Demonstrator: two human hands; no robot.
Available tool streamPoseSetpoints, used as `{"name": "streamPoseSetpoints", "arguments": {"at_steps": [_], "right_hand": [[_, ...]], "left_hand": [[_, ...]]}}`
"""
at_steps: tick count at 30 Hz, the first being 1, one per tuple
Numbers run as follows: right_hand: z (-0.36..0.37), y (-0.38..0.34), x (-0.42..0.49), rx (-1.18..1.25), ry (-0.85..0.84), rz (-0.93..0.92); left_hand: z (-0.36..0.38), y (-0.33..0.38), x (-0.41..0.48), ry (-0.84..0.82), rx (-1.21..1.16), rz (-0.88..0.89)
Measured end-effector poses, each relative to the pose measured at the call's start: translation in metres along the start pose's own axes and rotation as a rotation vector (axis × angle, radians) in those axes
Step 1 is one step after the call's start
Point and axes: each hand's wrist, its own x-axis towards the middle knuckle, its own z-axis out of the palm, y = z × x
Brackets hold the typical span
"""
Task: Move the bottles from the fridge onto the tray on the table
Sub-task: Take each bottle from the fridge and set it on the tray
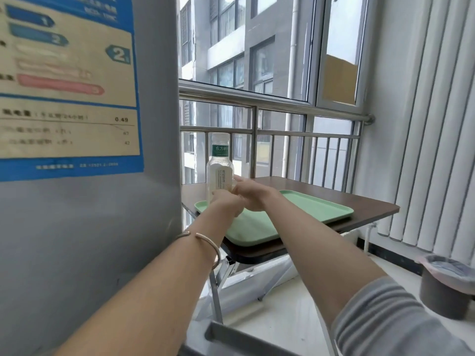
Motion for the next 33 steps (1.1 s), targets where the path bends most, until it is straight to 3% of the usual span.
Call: {"name": "streamPoseSetpoints", "arguments": {"at_steps": [4,6,12,19,22,28,33], "right_hand": [[0.011,-0.019,-0.026,-0.248,0.374,-0.063],[0.017,-0.031,-0.043,-0.333,0.483,-0.157],[0.061,-0.062,-0.128,-0.455,0.518,-0.277],[0.131,-0.042,-0.221,-0.551,0.603,-0.217],[0.166,-0.017,-0.242,-0.549,0.620,-0.190],[0.249,0.058,-0.257,-0.483,0.688,-0.262],[0.314,0.158,-0.229,-0.472,0.500,-0.154]], "left_hand": [[-0.007,0.004,-0.014,0.057,-0.184,0.109],[-0.013,0.011,-0.026,0.077,-0.268,0.172],[-0.043,0.016,-0.089,0.089,-0.324,0.266],[-0.072,-0.028,-0.154,-0.062,-0.261,0.321],[-0.089,-0.064,-0.180,-0.095,-0.205,0.254],[-0.125,-0.169,-0.206,-0.096,0.006,0.434],[-0.126,-0.283,-0.184,-0.182,0.149,0.303]]}}
